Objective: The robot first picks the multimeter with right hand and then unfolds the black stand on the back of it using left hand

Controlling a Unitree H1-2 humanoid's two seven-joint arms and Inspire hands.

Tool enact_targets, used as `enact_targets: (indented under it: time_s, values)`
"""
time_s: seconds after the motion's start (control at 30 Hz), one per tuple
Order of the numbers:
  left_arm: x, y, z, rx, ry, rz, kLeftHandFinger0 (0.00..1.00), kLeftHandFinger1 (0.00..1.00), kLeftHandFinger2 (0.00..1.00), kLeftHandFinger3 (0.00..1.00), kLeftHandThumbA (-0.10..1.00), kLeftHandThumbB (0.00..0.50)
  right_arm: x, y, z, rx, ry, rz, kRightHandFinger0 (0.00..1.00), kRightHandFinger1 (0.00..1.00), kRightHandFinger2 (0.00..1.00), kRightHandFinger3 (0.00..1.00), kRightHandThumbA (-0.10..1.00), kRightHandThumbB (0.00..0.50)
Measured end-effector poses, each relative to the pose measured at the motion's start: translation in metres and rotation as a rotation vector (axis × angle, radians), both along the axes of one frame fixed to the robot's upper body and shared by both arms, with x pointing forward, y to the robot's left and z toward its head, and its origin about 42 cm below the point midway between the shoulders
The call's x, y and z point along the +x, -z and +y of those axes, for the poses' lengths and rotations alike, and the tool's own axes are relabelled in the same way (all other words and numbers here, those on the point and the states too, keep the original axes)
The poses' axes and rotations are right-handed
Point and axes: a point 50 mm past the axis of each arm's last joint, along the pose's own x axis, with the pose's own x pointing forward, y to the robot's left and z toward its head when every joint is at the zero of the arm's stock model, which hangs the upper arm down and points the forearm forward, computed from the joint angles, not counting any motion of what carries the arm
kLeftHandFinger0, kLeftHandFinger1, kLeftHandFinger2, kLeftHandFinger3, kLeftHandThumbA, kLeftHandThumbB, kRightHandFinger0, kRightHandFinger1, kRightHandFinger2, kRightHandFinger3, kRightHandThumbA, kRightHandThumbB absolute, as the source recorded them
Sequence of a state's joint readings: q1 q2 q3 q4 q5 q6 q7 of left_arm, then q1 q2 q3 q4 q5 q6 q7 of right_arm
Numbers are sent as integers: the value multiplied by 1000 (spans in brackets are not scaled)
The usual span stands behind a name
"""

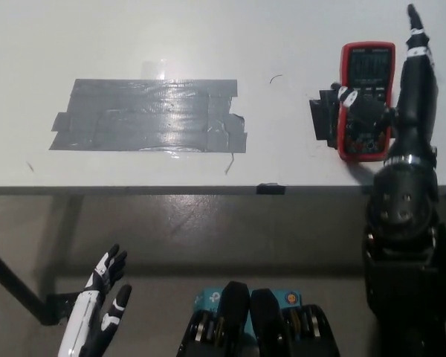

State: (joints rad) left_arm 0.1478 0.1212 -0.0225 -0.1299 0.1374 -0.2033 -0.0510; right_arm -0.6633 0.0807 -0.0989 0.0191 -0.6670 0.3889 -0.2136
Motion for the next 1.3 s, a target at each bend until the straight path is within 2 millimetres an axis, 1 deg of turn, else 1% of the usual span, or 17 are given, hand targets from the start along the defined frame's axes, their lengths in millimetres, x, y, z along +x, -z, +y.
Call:
enact_targets:
  time_s: [0.03, 0.1, 0.23, 0.27, 0.33, 0.37, 0.47, 0.5, 0.57, 0.6, 0.63, 0.7, 0.73, 0.9, 0.97, 1.13, 1.3]
  values:
    - [0, 0, 0, 5, 1, -2, 1000, 1000, 1000, 1000, 859, 169, 3, 0, 0, 4, 12, 7, 1000, 1000, 1000, 1000, 1000, 387]
    - [-1, 0, 1, 17, 2, -6, 1000, 1000, 1000, 1000, 845, 170, 9, 3, -1, 19, 47, 31, 1000, 1000, 1000, 1000, 1000, 425]
    - [-1, 1, 1, 37, 5, -11, 1000, 1000, 1000, 1000, 819, 152, 18, 11, -3, 32, 92, 65, 1000, 1000, 1000, 1000, 1000, 451]
    - [-1, 2, 1, 41, 6, -10, 1000, 1000, 1000, 1000, 817, 152, 20, 12, -3, 34, 100, 70, 1000, 1000, 1000, 1000, 1000, 448]
    - [-1, 3, 1, 46, 7, -9, 1000, 1000, 1000, 1000, 810, 144, 25, 12, -2, 41, 111, 74, 1000, 1000, 1000, 1000, 1000, 372]
    - [-1, 4, 1, 48, 8, -11, 1000, 1000, 1000, 1000, 808, 143, 28, 12, 0, 44, 114, 78, 1000, 1000, 1000, 1000, 1000, 361]
    - [-1, 5, 1, 52, 14, -14, 1000, 1000, 1000, 1000, 777, 152, 38, 8, 4, 46, 121, 83, 1000, 1000, 1000, 1000, 1000, 363]
    - [-1, 5, 1, 53, 16, -15, 1000, 1000, 1000, 1000, 756, 160, 42, 5, 6, 44, 121, 88, 1000, 1000, 1000, 1000, 1000, 381]
    - [-1, 5, 1, 54, 19, -16, 1000, 1000, 1000, 1000, 751, 162, 48, 1, 8, 42, 120, 90, 1000, 1000, 1000, 1000, 1000, 389]
    - [-1, 5, 0, 56, 22, -15, 1000, 1000, 1000, 1000, 745, 170, 54, -1, 10, 49, 115, 99, 1000, 1000, 1000, 1000, 1000, 415]
    - [-1, 5, 0, 58, 23, -15, 1000, 1000, 1000, 1000, 725, 163, 56, -2, 10, 55, 113, 101, 1000, 1000, 1000, 1000, 1000, 427]
    - [-1, 6, -1, 64, 30, -11, 1000, 1000, 1000, 1000, 633, 163, 63, -5, 9, 84, 110, 111, 1000, 1000, 1000, 1000, 1000, 446]
    - [-1, 7, -1, 66, 32, -10, 1000, 1000, 1000, 1000, 621, 172, 65, -7, 9, 97, 110, 113, 1000, 1000, 1000, 1000, 1000, 449]
    - [1, 6, -3, 86, 51, -12, 1000, 1000, 1000, 1000, 542, 165, 75, -22, 9, 148, 100, 101, 1000, 1000, 1000, 1000, 1000, 454]
    - [1, 6, -4, 95, 58, -12, 1000, 1000, 1000, 1000, 563, 161, 79, -25, 11, 163, 97, 107, 1000, 1000, 1000, 1000, 1000, 446]
    - [1, 6, -5, 107, 70, -11, 1000, 1000, 1000, 1000, 633, 151, 90, -19, 10, 165, 110, 154, 1000, 1000, 1000, 1000, 1000, 434]
    - [1, 6, -4, 111, 73, -12, 1000, 1000, 1000, 1000, 666, 144, 104, -11, -3, 142, 146, 214, 1000, 1000, 1000, 1000, 1000, 434]
